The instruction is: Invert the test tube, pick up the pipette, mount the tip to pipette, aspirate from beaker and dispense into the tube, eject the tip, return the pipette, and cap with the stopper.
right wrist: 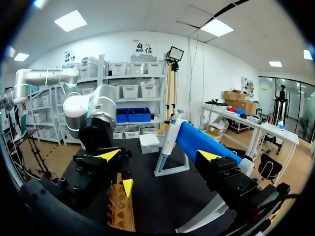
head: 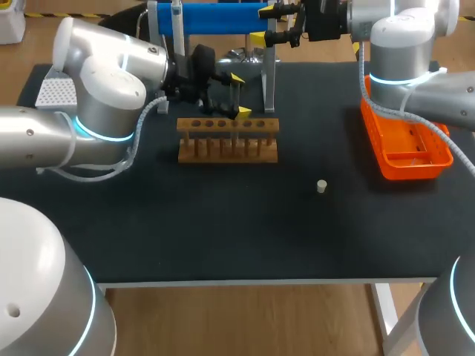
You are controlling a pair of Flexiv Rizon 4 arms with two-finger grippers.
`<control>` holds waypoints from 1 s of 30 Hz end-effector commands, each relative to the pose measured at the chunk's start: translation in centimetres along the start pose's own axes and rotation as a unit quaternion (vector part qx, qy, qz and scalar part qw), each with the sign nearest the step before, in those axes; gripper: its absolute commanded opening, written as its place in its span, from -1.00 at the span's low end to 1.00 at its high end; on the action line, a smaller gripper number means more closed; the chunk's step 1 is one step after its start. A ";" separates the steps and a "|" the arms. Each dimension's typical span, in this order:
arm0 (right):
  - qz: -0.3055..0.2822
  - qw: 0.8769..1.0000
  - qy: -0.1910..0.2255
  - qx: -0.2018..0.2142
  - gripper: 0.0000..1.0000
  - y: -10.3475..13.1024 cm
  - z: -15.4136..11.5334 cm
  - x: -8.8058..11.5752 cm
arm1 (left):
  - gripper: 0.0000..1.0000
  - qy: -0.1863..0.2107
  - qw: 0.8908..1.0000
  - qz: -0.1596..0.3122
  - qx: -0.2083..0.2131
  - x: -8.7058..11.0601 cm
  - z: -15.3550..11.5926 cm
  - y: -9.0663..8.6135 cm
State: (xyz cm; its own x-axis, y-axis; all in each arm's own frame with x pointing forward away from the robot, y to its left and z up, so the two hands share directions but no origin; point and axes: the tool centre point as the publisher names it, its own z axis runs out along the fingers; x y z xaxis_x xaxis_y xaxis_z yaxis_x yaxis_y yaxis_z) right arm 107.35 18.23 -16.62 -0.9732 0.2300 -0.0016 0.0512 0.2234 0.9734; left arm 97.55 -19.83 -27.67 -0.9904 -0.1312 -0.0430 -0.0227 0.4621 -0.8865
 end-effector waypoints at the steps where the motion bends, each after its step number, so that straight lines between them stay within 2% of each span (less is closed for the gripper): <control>1: 0.000 1.000 -0.001 0.002 1.00 0.1 -0.1 0.1 | 1.00 0.010 1.000 0.002 -0.004 -0.7 0.8 0.1; 13: 0.000 1.000 -0.001 0.002 1.00 0.1 -0.1 0.1 | 1.00 0.019 1.000 0.012 -0.020 -0.9 1.3 0.8; 30: 0.000 1.000 -0.001 0.002 1.00 0.1 -0.1 0.1 | 1.00 0.016 1.000 0.001 -0.026 -0.9 1.2 1.1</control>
State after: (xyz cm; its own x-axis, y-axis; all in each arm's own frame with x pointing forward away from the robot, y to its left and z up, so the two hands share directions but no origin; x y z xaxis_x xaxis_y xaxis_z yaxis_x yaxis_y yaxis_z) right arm 107.35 18.23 -16.62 -0.9732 0.2300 -0.0017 0.0512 0.2234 0.9734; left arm 98.50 -20.23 -29.24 -0.9941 -0.1041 -0.0296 -0.0271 0.5046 -0.8629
